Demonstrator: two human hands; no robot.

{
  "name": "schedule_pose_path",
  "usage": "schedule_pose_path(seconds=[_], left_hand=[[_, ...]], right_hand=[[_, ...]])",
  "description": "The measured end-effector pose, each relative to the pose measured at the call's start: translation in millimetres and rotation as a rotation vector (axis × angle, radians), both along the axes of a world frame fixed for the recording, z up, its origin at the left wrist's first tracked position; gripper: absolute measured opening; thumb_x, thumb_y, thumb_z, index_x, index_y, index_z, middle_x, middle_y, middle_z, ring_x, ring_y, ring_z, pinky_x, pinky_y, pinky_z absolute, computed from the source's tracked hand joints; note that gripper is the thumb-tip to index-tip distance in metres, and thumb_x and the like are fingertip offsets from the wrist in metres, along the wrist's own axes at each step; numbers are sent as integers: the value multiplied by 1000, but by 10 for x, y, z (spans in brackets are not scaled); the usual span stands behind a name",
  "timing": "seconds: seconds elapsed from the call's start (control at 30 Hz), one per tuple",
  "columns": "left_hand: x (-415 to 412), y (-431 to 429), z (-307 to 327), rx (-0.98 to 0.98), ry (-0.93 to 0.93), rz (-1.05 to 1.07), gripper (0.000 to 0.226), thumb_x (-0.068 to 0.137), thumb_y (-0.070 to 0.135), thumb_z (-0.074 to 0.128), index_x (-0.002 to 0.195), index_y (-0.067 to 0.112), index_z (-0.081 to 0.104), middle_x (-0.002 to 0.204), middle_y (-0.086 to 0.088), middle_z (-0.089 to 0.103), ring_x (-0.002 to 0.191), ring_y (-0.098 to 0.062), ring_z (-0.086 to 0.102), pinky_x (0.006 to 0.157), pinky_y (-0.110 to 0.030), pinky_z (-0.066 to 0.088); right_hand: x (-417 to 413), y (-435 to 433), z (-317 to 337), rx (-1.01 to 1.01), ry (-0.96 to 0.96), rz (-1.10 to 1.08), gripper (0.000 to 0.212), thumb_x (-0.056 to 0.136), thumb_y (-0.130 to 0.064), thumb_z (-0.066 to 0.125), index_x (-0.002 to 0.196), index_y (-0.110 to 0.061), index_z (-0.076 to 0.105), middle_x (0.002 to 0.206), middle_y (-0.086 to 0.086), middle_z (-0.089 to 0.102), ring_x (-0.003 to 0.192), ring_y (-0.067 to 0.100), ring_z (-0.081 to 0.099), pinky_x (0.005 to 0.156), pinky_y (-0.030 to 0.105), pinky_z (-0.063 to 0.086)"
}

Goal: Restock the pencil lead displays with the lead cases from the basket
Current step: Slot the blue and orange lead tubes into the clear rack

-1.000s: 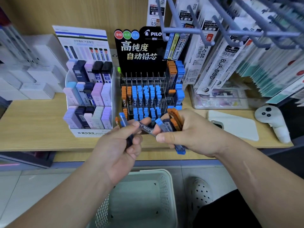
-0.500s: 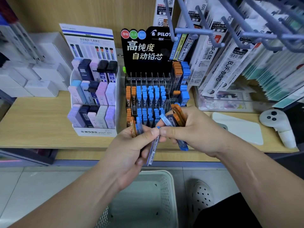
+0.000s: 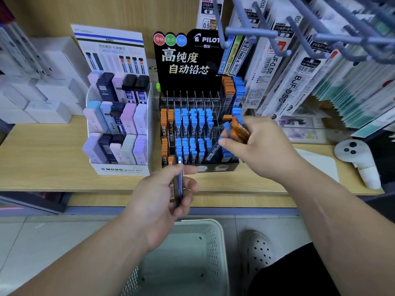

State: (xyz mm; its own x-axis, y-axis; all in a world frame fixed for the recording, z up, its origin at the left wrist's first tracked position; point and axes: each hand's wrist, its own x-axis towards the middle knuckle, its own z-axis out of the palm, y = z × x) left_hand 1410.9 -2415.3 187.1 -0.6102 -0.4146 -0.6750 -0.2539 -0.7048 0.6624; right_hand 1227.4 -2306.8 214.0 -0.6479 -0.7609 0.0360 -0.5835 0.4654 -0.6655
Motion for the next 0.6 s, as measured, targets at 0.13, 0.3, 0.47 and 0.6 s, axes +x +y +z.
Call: schedule_pose_path(seconds=[0.13, 0.3, 0.47, 0.6], left_hand=[[18, -5, -7, 10, 14, -6, 30, 98, 26, 51, 105, 6, 72, 70, -10, 60, 48, -17, 42, 40, -23, 26], [44, -8, 7, 0, 11, -16, 28, 97, 24, 52, 103, 6, 72, 71, -11, 62, 48, -17, 42, 41, -24, 26], [55, 7, 8, -94, 47, -91, 29, 101, 24, 47, 106, 7, 70, 100, -8, 76, 51, -18, 48, 45, -25, 29], [-8, 19, 10, -140, 102, -106, 29, 101, 26, 48, 107, 9, 70, 111, 0, 75, 55, -20, 54, 45, -25, 33]], right_hand=[[52, -85, -76, 67, 88, 6, 28, 90, -40, 72, 106, -18, 70, 97, 1, 71, 93, 22, 65, 83, 43, 53], [58, -148, -72, 74, 99, 32, 24, 90, -41, 71, 103, -21, 69, 97, -1, 72, 94, 23, 64, 83, 43, 54], [27, -156, -13, 102, 89, 76, 22, 90, -38, 71, 92, -17, 67, 88, 3, 66, 84, 23, 61, 77, 45, 53], [13, -164, -7, 107, 97, 67, 22, 90, -39, 72, 94, -18, 68, 87, 2, 66, 81, 22, 61, 75, 43, 53]])
